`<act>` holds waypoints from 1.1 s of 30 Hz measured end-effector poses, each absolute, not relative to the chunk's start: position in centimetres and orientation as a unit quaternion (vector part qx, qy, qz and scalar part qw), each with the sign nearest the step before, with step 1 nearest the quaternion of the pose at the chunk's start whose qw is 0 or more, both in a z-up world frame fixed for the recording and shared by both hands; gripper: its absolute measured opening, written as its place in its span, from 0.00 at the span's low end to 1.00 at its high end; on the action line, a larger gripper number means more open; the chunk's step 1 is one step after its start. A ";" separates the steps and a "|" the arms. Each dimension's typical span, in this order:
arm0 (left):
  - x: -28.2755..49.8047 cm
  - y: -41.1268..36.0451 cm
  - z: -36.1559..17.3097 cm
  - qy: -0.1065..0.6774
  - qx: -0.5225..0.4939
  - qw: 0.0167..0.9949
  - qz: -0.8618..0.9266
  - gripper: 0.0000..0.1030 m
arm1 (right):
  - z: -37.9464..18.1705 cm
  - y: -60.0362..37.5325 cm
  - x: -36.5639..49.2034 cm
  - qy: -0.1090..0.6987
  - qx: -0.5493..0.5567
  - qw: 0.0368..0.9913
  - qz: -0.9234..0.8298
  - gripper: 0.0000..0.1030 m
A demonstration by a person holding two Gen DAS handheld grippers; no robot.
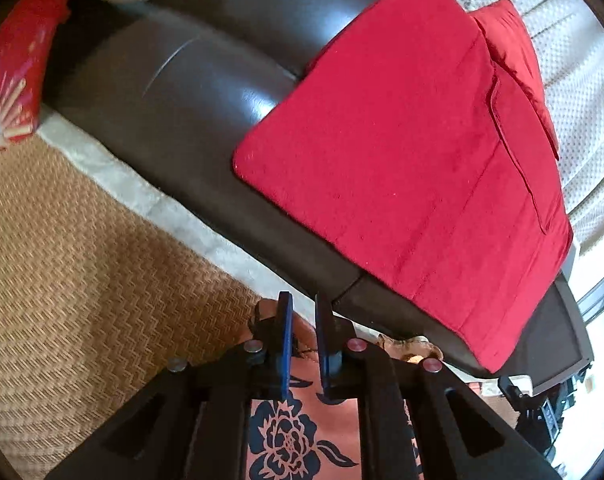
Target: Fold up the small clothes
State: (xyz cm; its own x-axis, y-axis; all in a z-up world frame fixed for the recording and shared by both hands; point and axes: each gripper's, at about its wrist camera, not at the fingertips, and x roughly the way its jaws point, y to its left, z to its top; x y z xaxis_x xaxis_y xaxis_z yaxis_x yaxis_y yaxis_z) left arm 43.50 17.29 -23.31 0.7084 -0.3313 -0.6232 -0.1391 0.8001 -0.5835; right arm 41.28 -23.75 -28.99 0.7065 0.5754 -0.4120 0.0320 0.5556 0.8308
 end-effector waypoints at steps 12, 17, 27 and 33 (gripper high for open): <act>41.5 9.2 -22.1 0.409 -0.151 0.896 -0.086 0.51 | -27.0 -27.3 38.1 0.363 0.381 0.846 0.083 0.52; 42.7 9.9 -26.5 0.470 -0.106 0.876 0.008 0.51 | -28.3 -31.3 36.4 0.378 0.371 0.848 0.021 0.52; 41.5 9.6 -28.0 0.457 -0.043 0.886 0.061 0.52 | -30.9 -31.8 35.1 0.461 0.276 0.843 0.022 0.14; 39.6 9.4 -28.3 0.438 -0.017 0.897 0.055 0.52 | -31.4 -32.4 32.2 0.477 0.271 0.835 0.050 0.08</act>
State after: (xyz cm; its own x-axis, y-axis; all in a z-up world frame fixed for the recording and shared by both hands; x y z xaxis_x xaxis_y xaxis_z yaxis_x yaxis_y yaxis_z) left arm 39.59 9.40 -28.29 0.6096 0.0842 -0.7882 -0.1137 0.9933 0.0182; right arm 32.25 -32.45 -31.44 0.5395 0.3422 -0.7693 0.1745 0.8484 0.4998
